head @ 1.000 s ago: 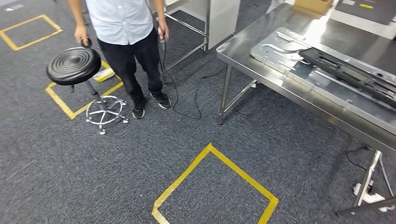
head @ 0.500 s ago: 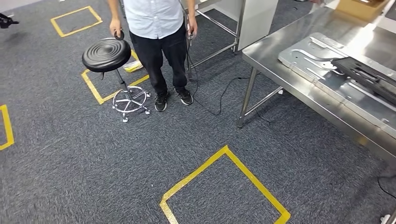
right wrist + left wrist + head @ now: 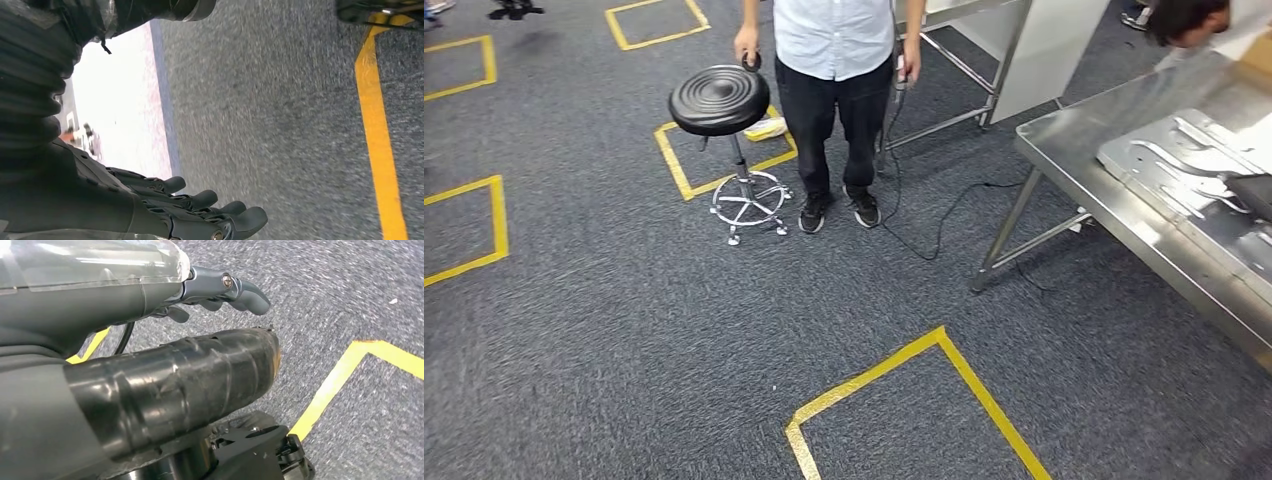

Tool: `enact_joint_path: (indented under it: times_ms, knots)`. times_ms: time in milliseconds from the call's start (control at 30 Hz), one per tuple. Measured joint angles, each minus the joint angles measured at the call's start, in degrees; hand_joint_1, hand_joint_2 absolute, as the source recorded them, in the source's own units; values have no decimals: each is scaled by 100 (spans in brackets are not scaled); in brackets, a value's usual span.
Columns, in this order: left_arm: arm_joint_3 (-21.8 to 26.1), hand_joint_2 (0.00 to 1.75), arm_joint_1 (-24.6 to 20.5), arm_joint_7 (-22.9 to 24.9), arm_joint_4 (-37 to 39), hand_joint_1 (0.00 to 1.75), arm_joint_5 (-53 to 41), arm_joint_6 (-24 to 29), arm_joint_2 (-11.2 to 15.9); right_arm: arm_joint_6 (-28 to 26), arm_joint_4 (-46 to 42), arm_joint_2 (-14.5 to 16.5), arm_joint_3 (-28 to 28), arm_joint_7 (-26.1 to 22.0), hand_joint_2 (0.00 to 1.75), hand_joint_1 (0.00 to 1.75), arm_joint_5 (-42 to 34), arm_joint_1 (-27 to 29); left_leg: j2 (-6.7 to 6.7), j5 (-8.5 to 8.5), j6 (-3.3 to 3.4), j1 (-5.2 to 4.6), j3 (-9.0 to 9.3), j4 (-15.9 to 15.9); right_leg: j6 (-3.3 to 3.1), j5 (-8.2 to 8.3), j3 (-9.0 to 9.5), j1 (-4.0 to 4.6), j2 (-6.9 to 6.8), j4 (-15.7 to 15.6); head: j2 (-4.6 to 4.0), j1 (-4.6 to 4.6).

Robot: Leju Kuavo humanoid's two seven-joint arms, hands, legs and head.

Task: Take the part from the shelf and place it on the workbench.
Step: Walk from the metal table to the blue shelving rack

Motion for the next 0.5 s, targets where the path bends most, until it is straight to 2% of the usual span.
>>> enact_joint_path:
  times_ms: [67,100,167,333,367,433,467,500]
  knots:
    - [6,0,-6,-12,0,0,9,-7,0,5,4,-5,-1,27,175,0,21,7,-123,-49,-67,-5,-43,90,-31,241,238,-14,193,-593,0,-1]
    - [10,0,-7,-16,0,0,13,-12,0,8,7,-7,-1,41,175,0,31,6,-165,-65,-100,-3,-75,119,-60,253,276,-10,256,-703,0,-2]
    - [21,0,-4,-21,0,0,16,-19,0,10,9,-10,-1,68,175,0,44,-9,-235,-68,-155,8,-113,122,-125,230,275,12,215,-706,0,-5]
    - [33,0,2,-21,-1,0,22,-24,2,11,10,-8,-1,91,175,0,46,-18,-271,-72,-194,14,-120,117,-171,232,295,20,154,-723,0,-4]
    - [37,0,3,-21,-1,0,25,-25,4,13,11,-7,-2,97,175,0,46,-16,-211,-94,-211,13,-123,148,-194,238,312,11,118,-742,0,-4]
    - [56,0,-4,-20,-1,0,31,-33,8,16,14,-6,-3,112,175,0,46,2,84,-471,-291,31,-526,961,-268,231,346,3,-103,-777,0,-10]
    - [64,0,-2,-19,0,0,31,-39,8,18,15,-10,-3,119,175,0,46,10,233,-617,-326,44,-734,1359,-292,219,356,8,-219,-782,0,-14]
    - [72,0,1,-18,0,0,31,-45,9,20,15,-12,-3,125,175,0,47,14,329,-690,-349,56,-896,1642,-305,202,367,14,-338,-781,0,-16]
